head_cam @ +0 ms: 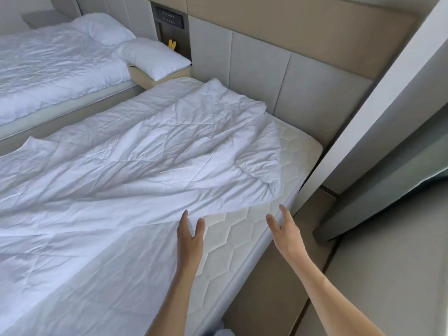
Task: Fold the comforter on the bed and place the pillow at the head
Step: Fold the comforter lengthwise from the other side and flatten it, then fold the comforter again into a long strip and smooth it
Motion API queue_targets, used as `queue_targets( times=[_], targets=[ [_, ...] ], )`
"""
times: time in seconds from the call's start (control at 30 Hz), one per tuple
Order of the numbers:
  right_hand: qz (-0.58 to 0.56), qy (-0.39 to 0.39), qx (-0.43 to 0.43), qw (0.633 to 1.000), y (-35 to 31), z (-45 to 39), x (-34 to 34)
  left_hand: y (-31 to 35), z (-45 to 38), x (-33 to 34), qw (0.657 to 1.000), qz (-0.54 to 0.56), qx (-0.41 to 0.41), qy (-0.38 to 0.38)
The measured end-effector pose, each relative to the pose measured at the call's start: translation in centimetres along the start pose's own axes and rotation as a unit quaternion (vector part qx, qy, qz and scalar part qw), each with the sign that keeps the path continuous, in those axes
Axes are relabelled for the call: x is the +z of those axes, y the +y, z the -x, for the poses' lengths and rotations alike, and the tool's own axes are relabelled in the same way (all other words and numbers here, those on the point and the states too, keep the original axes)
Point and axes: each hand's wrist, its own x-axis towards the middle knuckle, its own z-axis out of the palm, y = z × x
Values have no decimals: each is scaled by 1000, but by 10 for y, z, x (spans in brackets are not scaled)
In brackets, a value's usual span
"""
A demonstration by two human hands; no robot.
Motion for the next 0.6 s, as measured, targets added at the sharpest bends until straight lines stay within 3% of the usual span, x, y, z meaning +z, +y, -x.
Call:
queue_targets(
  times=[0.27, 0.4, 0.5, 0.6],
  targets=[
    [42, -27, 6, 999, 14, -146, -24, -2, -101, 102, 994, 44, -101, 9],
    [99, -71, 20, 992, 28, -246, -16, -13, -162, 157, 973, 100, -201, 49],
    [149, -126, 36, 980, 45, -317, -1, -24, -206, 186, 917, 191, -321, 140],
    [172, -161, 39, 971, 54, -376, 15, -44, -245, 206, 828, 294, -419, 229]
  ],
)
